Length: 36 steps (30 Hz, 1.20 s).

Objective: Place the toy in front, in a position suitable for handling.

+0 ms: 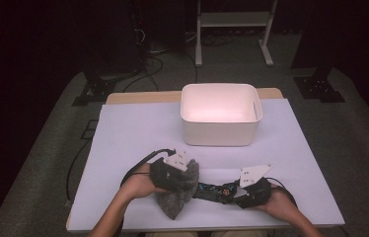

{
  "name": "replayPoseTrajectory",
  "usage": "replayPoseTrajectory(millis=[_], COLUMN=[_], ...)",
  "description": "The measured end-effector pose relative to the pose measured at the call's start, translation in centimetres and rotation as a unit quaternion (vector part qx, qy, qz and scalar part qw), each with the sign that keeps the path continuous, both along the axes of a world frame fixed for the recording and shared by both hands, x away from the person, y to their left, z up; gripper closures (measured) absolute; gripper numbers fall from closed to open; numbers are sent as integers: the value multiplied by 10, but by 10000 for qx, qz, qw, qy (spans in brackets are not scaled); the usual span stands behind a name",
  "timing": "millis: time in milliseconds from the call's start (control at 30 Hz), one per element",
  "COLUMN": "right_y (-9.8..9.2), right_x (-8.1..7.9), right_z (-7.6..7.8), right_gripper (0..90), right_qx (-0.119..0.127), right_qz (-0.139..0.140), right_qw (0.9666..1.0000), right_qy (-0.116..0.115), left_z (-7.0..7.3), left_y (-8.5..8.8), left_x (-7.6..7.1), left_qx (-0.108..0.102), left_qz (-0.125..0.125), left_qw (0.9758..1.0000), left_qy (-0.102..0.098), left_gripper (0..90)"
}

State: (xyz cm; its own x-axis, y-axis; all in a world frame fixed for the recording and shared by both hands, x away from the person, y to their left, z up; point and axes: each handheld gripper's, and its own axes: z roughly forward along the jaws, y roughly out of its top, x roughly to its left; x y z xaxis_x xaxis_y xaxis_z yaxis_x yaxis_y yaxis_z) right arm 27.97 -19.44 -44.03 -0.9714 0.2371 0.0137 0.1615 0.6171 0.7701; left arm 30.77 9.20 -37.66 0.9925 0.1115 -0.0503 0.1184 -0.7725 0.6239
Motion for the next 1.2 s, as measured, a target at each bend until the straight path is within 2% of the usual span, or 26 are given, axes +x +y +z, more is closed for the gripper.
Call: replayPoseTrajectory(millis=[167, 300, 400, 533, 667, 767, 867, 967, 1067, 1200], right_y=[0, 1, 1, 2, 2, 2, 2, 2, 3, 5], right_x=[0, 0, -1, -1, -1, -1, -1, -1, 0, 2], right_z=[0, -1, -1, -2, -2, -2, -2, -1, -1, 3], right_gripper=[569, 568, 568, 568, 568, 568, 568, 569, 568, 568], right_qx=[-10, -3, -1, 4, 23, 18, 5, -28, -48, -206], right_qz=[20, 10, 0, 2, -28, -27, -11, 4, 31, 104], right_qw=[10000, 10000, 10000, 10000, 10000, 10000, 10000, 10000, 10000, 9997], right_qy=[-13, -11, 9, -15, 30, 12, 6, -39, -28, -11], left_z=[6, 8, 7, 6, 3, 2, 2, 3, 4, 5], left_y=[-15, -41, -62, -87, -99, -93, -79, -59, -38, -13], left_x=[-2, -2, -3, -5, -4, -2, 0, 2, 3, 3], left_qx=[35, 134, 142, 17, 33, -1, 36, 60, -14, -73], left_qz=[-158, -442, -651, -913, -1008, -971, -868, -683, -493, -243], left_qw=[9998, 9988, 9977, 9958, 9949, 9953, 9962, 9976, 9988, 9997], left_qy=[-86, -167, -139, -83, -36, 1, 23, 24, 38, 26], left_gripper=[805, 808, 808, 808, 803, 799, 792, 791, 791, 786])
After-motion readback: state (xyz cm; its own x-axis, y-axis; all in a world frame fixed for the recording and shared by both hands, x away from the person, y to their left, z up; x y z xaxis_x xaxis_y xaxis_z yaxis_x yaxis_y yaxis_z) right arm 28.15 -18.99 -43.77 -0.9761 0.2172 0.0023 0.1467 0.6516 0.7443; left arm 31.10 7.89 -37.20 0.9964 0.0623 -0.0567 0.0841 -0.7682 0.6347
